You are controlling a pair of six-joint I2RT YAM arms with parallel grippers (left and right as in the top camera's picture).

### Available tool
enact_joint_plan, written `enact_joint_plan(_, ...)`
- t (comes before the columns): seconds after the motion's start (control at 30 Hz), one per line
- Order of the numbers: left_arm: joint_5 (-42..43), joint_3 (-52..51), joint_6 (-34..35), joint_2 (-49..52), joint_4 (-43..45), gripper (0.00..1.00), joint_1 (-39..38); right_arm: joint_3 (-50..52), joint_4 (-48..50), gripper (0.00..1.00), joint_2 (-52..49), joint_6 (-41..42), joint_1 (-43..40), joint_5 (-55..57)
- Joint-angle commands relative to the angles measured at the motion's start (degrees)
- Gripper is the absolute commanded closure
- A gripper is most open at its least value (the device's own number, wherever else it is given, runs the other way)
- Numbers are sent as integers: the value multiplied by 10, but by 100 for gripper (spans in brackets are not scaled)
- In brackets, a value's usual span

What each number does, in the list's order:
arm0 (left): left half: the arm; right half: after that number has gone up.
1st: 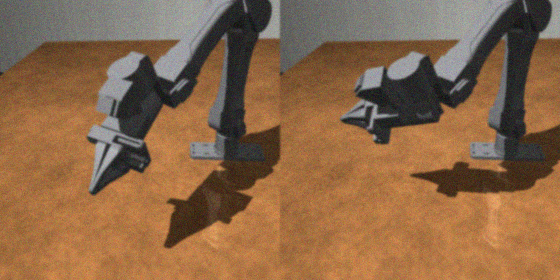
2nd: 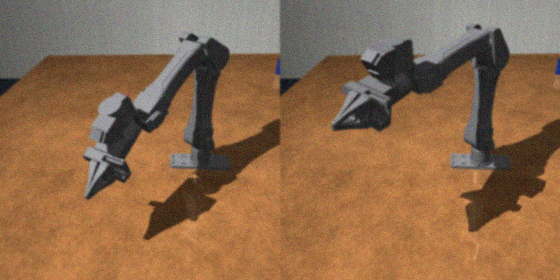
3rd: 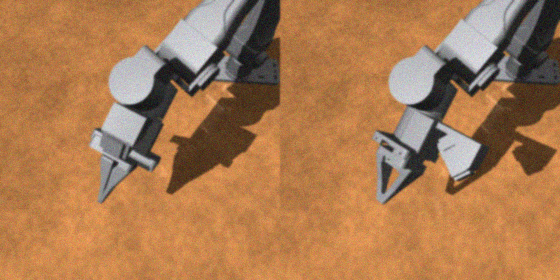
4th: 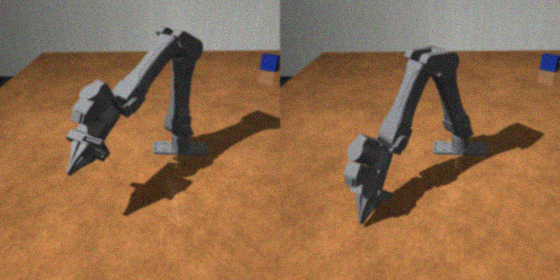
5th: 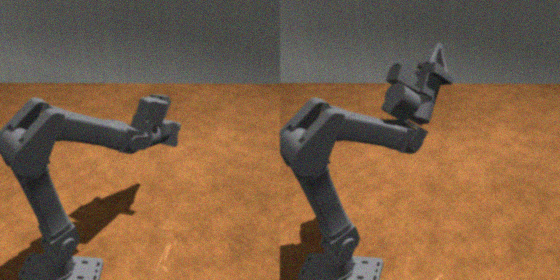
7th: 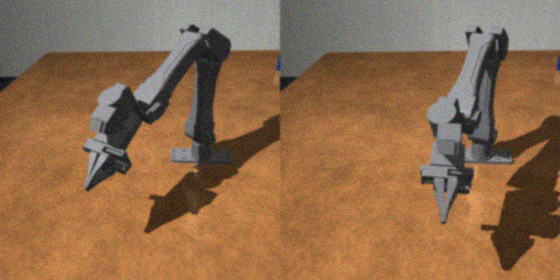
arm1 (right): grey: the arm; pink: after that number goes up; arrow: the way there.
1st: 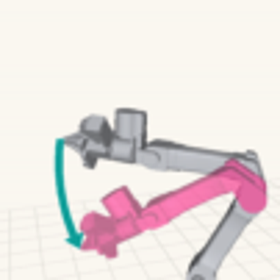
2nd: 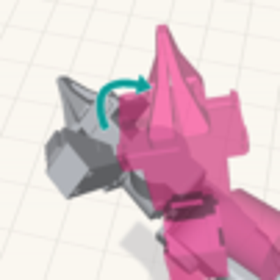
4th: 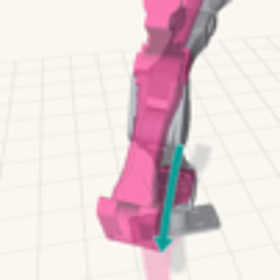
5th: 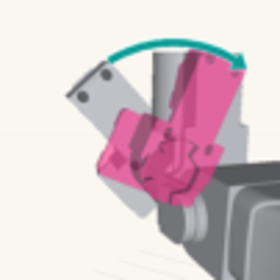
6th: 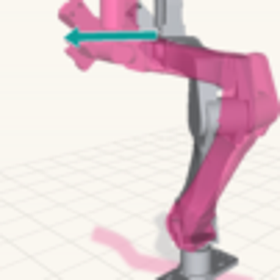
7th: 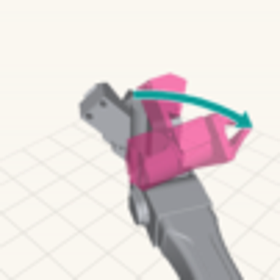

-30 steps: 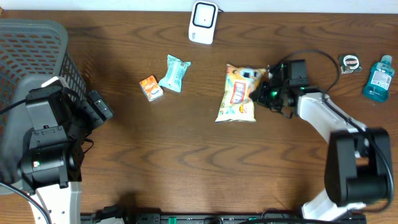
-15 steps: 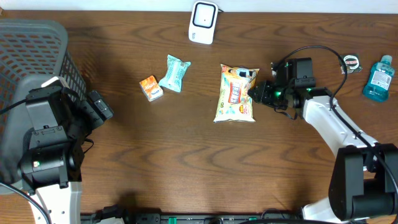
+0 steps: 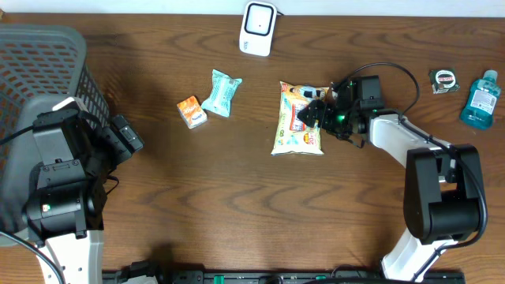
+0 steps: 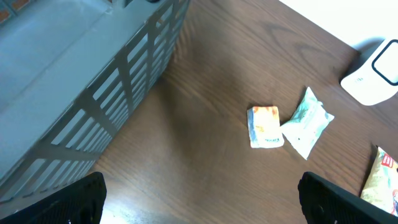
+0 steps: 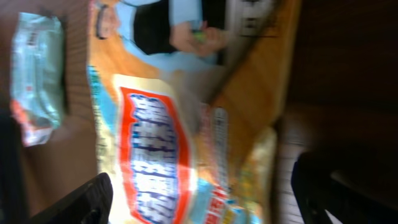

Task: Scan the item barcode

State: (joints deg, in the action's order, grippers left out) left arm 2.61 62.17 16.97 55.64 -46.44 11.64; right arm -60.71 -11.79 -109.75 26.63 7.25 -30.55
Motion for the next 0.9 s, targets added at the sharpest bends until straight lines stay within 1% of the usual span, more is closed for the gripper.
enact_joint_plan(0.0, -7, 3, 5, 1, 0, 2, 3, 14, -13, 10, -52, 60, 11, -37)
enact_joint_plan(0.13, -7, 3, 5, 1, 0, 2, 3, 14, -14, 12, -76, 111, 26, -54)
enact_joint_plan(0.17, -7, 3, 5, 1, 0, 2, 3, 14, -14, 13, -80, 115, 28, -51)
enact_joint_plan(0.2, -7, 3, 5, 1, 0, 2, 3, 14, -12, 18, -84, 121, 30, -43)
enact_joint_plan(0.23, -7, 3, 5, 1, 0, 2, 3, 14, -12, 33, -85, 125, 32, -36)
enact_joint_plan(0.27, -7, 3, 5, 1, 0, 2, 3, 14, -9, 57, -85, 125, 34, -27)
enact_joint_plan(0.3, -7, 3, 5, 1, 0, 2, 3, 14, -4, 68, -85, 125, 35, -23)
enact_joint_plan(0.37, -7, 3, 5, 1, 0, 2, 3, 14, 9, 94, -85, 125, 35, -21)
enact_joint_plan(0.4, -7, 3, 5, 1, 0, 2, 3, 14, 16, 99, -85, 125, 35, -21)
enact_joint_plan(0.5, -7, 3, 5, 1, 0, 2, 3, 14, 47, 99, -85, 125, 35, -32)
enact_joint_plan(0.57, -7, 3, 5, 1, 0, 2, 3, 14, 84, 99, -85, 123, 32, -73)
enact_joint_plan(0.73, -7, 3, 5, 1, 0, 2, 3, 14, 219, 99, -75, 127, 17, -191)
enact_joint_plan(0.87, -7, 3, 5, 1, 0, 2, 3, 14, 335, 99, -63, 177, 6, -245)
